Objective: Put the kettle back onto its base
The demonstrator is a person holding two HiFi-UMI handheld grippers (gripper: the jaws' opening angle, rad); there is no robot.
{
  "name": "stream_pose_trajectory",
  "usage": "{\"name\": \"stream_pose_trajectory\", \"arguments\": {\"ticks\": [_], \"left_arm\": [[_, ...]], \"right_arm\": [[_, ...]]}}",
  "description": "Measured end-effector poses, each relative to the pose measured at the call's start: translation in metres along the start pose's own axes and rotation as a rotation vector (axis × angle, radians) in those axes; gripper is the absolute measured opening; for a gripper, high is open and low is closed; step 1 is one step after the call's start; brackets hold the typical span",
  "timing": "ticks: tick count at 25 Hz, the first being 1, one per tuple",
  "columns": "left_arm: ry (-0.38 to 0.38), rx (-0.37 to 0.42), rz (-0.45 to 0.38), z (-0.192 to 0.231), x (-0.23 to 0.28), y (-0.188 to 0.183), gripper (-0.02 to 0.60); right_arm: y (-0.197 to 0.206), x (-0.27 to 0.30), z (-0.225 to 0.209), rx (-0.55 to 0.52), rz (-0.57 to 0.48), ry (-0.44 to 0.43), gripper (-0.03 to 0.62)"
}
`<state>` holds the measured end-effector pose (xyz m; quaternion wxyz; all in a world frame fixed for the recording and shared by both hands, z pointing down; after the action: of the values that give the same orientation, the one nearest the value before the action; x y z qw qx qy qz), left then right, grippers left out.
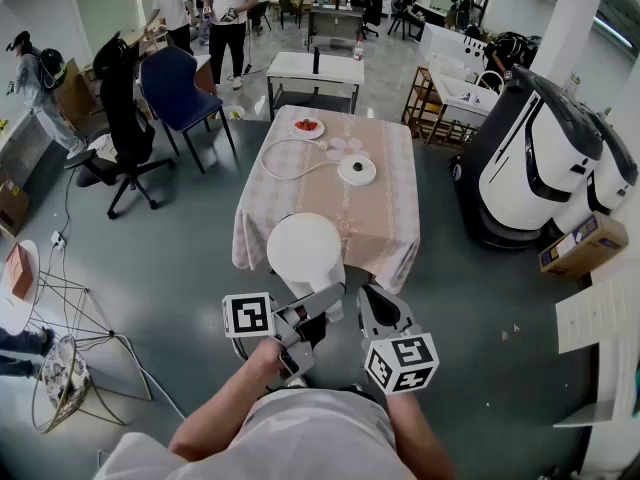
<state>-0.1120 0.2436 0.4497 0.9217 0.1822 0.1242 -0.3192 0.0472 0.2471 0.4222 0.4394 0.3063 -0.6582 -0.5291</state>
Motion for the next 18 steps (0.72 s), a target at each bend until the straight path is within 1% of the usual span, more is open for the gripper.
{"name": "stream_pose_trajectory", "arguments": {"ticks": [9,18], "left_arm": [[0.009,-0.016,-0.001,0.003,-0.001,-0.005,0.219],[0.007,-0.009,0.014,0.008,-0.003,-0.024,0.221]], "right_arm": [[0.000,0.007,0.003,-0.001,0.005,-0.005,0.005],[-0.001,0.022,0.009,0.010,0.011,0.004,0.005]]}}
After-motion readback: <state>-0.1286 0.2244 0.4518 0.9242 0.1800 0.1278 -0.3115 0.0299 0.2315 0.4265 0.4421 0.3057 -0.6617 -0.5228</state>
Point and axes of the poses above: the fingertips, and each gripper's own axes: x forward along the fingers, z to its left, y out of its underside, the point moved 8 cm from there along -x, backward along the fingers, and after that the axes turned 12 degrees about y, right-handed, at the moved point
